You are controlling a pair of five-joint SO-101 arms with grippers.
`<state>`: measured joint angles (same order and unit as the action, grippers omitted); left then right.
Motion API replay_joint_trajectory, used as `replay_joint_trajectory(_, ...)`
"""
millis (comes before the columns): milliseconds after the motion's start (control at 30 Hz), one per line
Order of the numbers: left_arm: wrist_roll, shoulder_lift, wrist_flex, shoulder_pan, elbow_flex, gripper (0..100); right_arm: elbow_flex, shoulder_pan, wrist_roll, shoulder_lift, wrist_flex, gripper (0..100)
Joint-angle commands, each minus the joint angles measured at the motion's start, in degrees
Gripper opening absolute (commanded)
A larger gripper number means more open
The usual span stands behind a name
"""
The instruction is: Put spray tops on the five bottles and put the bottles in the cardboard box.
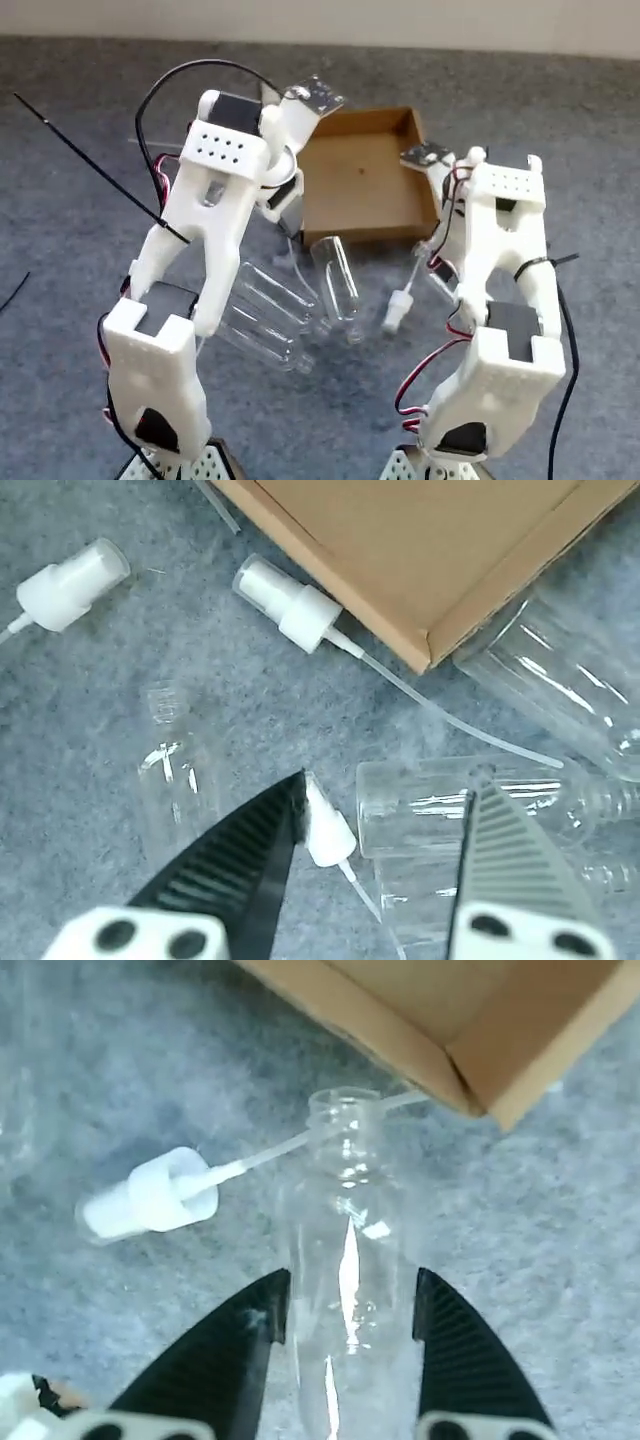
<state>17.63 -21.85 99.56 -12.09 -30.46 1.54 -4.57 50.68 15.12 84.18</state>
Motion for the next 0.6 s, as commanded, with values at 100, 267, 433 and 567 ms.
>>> replay_joint_trajectory(100,-0.6,3.4,0.8,-6.8,-1.7,24,7.6,-1.2,0.3,-0.1,-11.6,15.2)
replay_joint_trajectory(267,-0.3,3.3,0.6,-11.6,-1.8,24,8.8,-3.8,0.3,0.0,-13.9,15.3)
replay_joint_trajectory(433,-0.3,3.3,0.5,-16.5,-2.1,24,8.7,-7.2,0.5,0.1,-13.9,15.3)
replay_joint_trajectory(567,-0.4,3.3,0.5,-19.2,-2.1,24,8.8,-9.0,0.3,0.1,-13.9,20.9)
